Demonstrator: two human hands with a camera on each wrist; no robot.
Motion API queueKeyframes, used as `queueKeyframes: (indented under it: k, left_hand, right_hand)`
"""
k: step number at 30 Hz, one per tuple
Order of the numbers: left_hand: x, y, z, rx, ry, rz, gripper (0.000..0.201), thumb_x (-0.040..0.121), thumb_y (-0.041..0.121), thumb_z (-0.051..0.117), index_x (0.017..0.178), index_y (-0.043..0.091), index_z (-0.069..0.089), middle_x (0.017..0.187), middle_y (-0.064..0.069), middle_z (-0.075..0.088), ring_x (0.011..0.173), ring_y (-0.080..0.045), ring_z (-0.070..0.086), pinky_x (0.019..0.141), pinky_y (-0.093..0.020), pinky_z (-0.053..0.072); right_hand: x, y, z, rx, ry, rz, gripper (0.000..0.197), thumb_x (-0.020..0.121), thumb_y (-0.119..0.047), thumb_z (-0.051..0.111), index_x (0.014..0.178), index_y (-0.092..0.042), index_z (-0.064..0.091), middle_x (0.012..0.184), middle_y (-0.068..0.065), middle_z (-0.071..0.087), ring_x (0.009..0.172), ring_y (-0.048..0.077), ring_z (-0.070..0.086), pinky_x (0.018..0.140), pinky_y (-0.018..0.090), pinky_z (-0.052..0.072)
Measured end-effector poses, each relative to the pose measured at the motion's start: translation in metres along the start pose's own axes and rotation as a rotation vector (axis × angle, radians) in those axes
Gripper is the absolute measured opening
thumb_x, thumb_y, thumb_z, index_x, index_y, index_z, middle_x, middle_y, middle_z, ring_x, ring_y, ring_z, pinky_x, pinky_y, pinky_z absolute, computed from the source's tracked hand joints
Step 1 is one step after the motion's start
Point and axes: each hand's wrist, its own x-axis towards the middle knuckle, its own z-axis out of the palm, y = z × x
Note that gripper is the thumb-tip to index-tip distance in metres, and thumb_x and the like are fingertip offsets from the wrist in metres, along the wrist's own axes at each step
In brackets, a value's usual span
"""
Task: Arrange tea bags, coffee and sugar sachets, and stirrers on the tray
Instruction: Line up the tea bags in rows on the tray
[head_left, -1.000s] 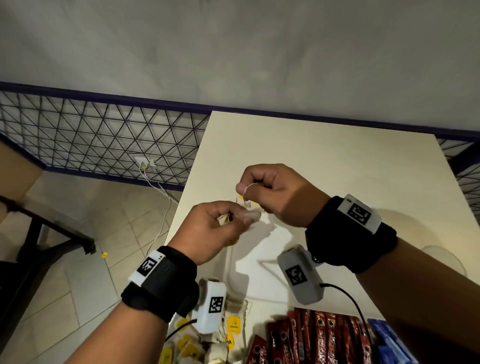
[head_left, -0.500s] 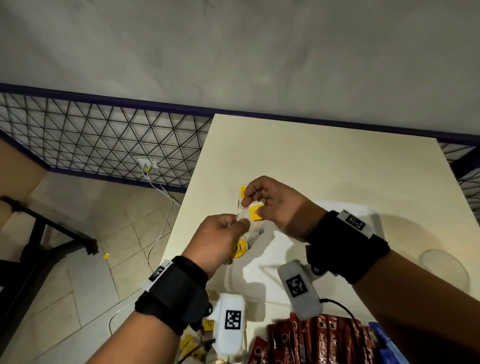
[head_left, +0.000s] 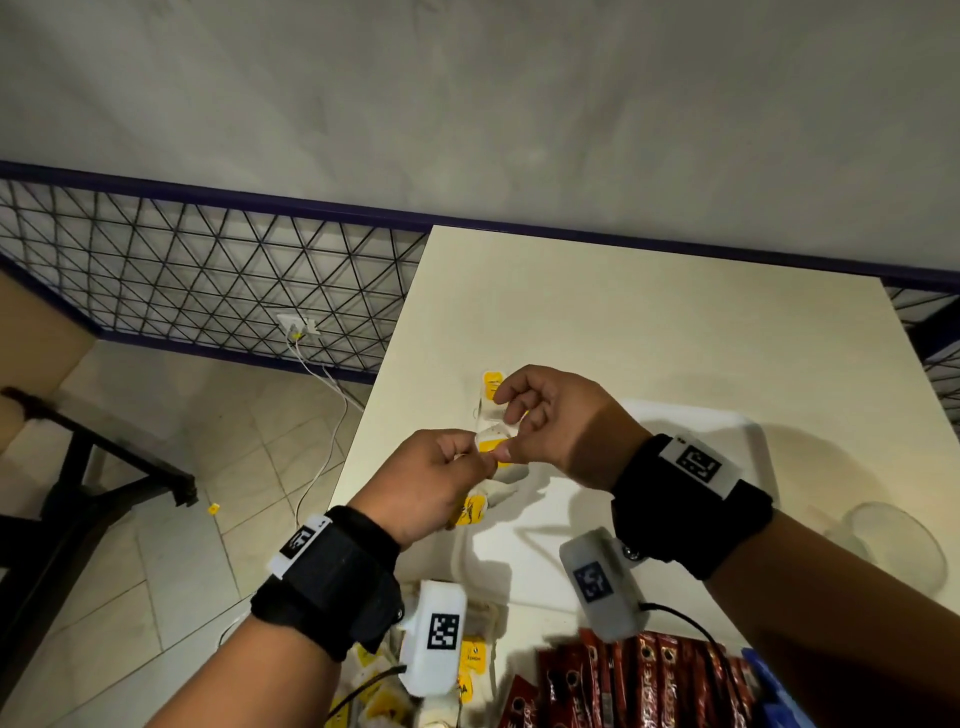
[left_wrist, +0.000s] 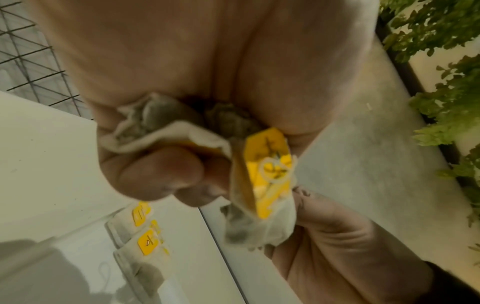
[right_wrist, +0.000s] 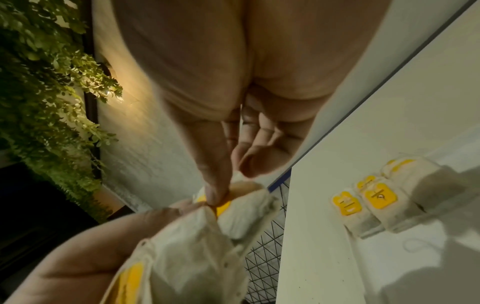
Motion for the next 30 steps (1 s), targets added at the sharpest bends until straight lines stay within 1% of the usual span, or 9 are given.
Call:
queueKeyframes:
  k: [3, 6, 8, 11, 14, 17, 20, 24, 30]
  left_hand:
    - [0.005, -0.002, -0.007, 0.111, 0.007, 0.019, 0.031, 0.094, 0.01, 0.056, 0.064, 0.011, 0.051, 0.049, 0.004, 0.034, 0.042, -0.012, 0.031, 0.042, -0.02, 0.031]
    - [0.018, -0.008, -0.012, 0.298, -0.017, 0.027, 0.03, 0.094, 0.017, 0.056, 0.065, 0.009, 0.055, 0.047, 0.01, 0.039, 0.042, -0.008, 0.034, 0.044, -0.019, 0.031]
    - [0.031, -0.015, -0.015, 0.407, -0.043, 0.002, 0.029, 0.093, 0.02, 0.056, 0.066, 0.012, 0.06, 0.044, 0.01, 0.041, 0.041, -0.006, 0.036, 0.046, -0.02, 0.032]
    - [0.047, -0.026, -0.02, 0.467, -0.079, -0.067, 0.024, 0.092, 0.017, 0.053, 0.075, 0.021, 0.069, 0.047, 0.016, 0.051, 0.043, 0.001, 0.046, 0.05, -0.015, 0.038]
    - [0.056, -0.033, -0.025, 0.548, -0.1, -0.097, 0.024, 0.092, 0.016, 0.05, 0.09, 0.015, 0.073, 0.061, 0.018, 0.056, 0.054, 0.005, 0.05, 0.047, -0.007, 0.035]
    - [0.063, -0.041, -0.03, 0.592, -0.121, -0.114, 0.025, 0.093, 0.017, 0.048, 0.093, 0.011, 0.072, 0.066, 0.012, 0.056, 0.059, -0.002, 0.049, 0.051, -0.011, 0.037]
    - [0.066, -0.048, -0.032, 0.575, -0.118, -0.137, 0.027, 0.093, 0.021, 0.048, 0.092, 0.004, 0.069, 0.063, 0.002, 0.053, 0.055, -0.011, 0.046, 0.056, -0.024, 0.039]
    - [0.067, -0.054, -0.036, 0.551, -0.113, -0.149, 0.025, 0.094, 0.021, 0.049, 0.09, 0.009, 0.07, 0.054, 0.009, 0.049, 0.049, -0.006, 0.044, 0.053, -0.023, 0.037]
    - [0.068, -0.055, -0.038, 0.511, -0.106, -0.159, 0.021, 0.095, 0.022, 0.052, 0.09, 0.014, 0.071, 0.043, 0.022, 0.051, 0.042, 0.004, 0.046, 0.049, -0.016, 0.033]
  right_hand:
    - [0.004, 0.01, 0.002, 0.012, -0.013, 0.014, 0.035, 0.077, -0.009, 0.077, 0.105, -0.024, 0.062, 0.089, -0.011, 0.06, 0.062, 0.005, 0.052, 0.069, 0.022, 0.047]
    - [0.01, 0.02, 0.004, -0.11, -0.095, 0.05, 0.016, 0.084, -0.012, 0.07, 0.081, -0.026, 0.064, 0.059, -0.015, 0.061, 0.051, 0.0, 0.052, 0.057, 0.016, 0.042]
    - [0.019, 0.031, 0.007, -0.169, -0.107, 0.101, 0.018, 0.086, -0.013, 0.067, 0.074, -0.025, 0.06, 0.057, -0.008, 0.061, 0.048, 0.002, 0.052, 0.055, 0.02, 0.045]
    - [0.037, 0.052, 0.008, -0.229, -0.111, 0.201, 0.014, 0.09, -0.016, 0.061, 0.081, -0.024, 0.055, 0.062, 0.001, 0.064, 0.05, 0.005, 0.057, 0.056, 0.024, 0.048]
    - [0.058, 0.069, 0.008, -0.26, -0.046, 0.272, 0.007, 0.092, -0.018, 0.058, 0.094, -0.024, 0.055, 0.067, 0.003, 0.066, 0.062, 0.013, 0.066, 0.06, 0.03, 0.052]
    - [0.08, 0.076, 0.012, -0.269, 0.006, 0.304, 0.014, 0.093, -0.018, 0.057, 0.106, -0.016, 0.057, 0.066, -0.004, 0.062, 0.057, 0.01, 0.063, 0.06, 0.026, 0.049]
    - [0.096, 0.078, 0.017, -0.301, 0.04, 0.301, 0.022, 0.094, -0.017, 0.055, 0.115, -0.012, 0.058, 0.082, -0.001, 0.06, 0.068, 0.022, 0.067, 0.068, 0.028, 0.049]
    - [0.106, 0.085, 0.023, -0.461, 0.064, 0.29, 0.027, 0.094, -0.018, 0.053, 0.119, -0.012, 0.058, 0.105, 0.011, 0.067, 0.099, 0.032, 0.065, 0.091, 0.035, 0.049]
    - [0.11, 0.087, 0.025, -0.613, 0.086, 0.297, 0.031, 0.096, -0.021, 0.052, 0.125, -0.014, 0.056, 0.116, 0.009, 0.065, 0.113, 0.029, 0.057, 0.089, 0.027, 0.041]
